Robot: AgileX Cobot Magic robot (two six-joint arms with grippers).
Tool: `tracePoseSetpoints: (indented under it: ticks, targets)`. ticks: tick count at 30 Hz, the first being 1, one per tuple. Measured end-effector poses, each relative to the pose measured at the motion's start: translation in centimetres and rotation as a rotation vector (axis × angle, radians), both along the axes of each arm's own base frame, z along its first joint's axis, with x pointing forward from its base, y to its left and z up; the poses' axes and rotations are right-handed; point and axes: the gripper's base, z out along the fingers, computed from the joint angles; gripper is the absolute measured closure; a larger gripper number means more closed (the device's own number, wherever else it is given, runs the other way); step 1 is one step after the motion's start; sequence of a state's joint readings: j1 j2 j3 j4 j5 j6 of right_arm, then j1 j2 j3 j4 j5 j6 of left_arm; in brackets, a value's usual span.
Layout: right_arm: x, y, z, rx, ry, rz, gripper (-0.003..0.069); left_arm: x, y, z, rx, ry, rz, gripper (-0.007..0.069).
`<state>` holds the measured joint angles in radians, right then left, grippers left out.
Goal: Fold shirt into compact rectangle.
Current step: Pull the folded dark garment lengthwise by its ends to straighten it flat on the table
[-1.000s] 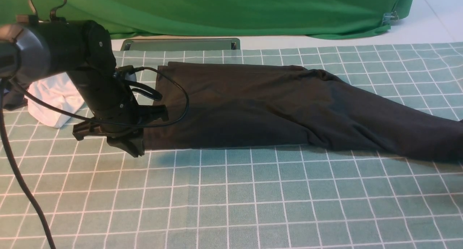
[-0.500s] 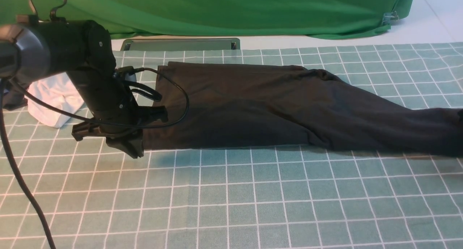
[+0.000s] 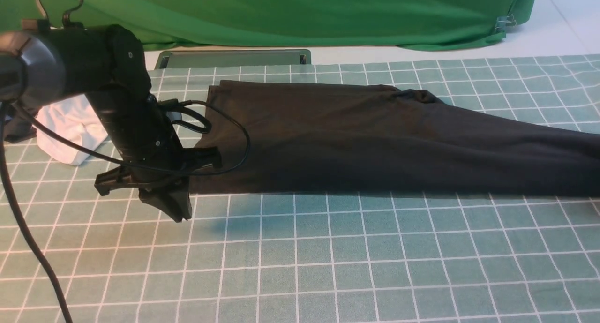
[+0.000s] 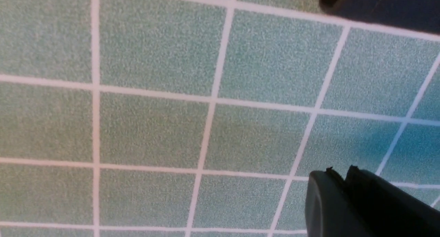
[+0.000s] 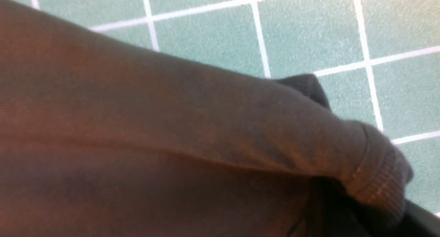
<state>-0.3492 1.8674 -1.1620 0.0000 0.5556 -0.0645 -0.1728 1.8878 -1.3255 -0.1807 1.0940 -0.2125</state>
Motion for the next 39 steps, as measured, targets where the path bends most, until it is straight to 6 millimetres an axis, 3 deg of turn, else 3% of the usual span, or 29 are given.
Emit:
tracePoseSetpoints:
  ticks: [4, 6, 10, 13, 16, 24, 29, 34, 35, 39]
  targets:
    - [0.0, -0.2, 0.1, -0.007, -0.001, 0.001, 0.0379, 0.3, -0.1, 0.2, -0.005, -0.026, 0.013, 0.0482]
    - [0.0, -0.3, 0.1, -0.008, -0.002, -0.002, 0.0333, 1.0, -0.2, 1.1, -0.014, -0.063, 0.024, 0.0402]
    - [0.0, -0.3, 0.2, -0.007, -0.006, -0.006, 0.0319, 2.4, -0.3, 3.0, -0.030, -0.157, 0.032, 0.0265]
    - [0.0, -0.3, 0.2, -0.001, -0.004, -0.018, 0.0319, 3.0, -0.2, 3.1, -0.028, -0.191, 0.037, 0.0209]
    - [-0.1, -0.3, 0.1, 0.003, 0.003, -0.022, 0.0319, 4.1, 0.1, 1.4, -0.009, -0.187, 0.067, 0.0145]
    - [-0.1, -0.3, 0.1, 0.005, 0.009, -0.022, 0.0319, 5.0, 0.0, -2.8, -0.026, -0.097, 0.095, 0.0134]
    - [-0.1, -0.3, 0.1, 0.006, 0.009, -0.024, 0.0319, 5.2, -0.3, -2.9, -0.061, -0.116, 0.098, 0.0186]
    - [-0.1, -0.2, 0.1, 0.023, 0.003, -0.038, 0.0311, 5.5, -0.7, -3.1, -0.101, -0.123, 0.119, 0.0400]
    - [-0.1, 0.0, 0.1, 0.049, 0.015, -0.052, 0.0284, 5.5, -0.7, -3.2, -0.104, -0.120, 0.113, 0.0508]
    - [0.2, 0.3, 1.3, 0.128, 0.057, -0.081, 0.0129, 5.4, -0.7, -3.2, -0.103, -0.119, 0.084, 0.0591]
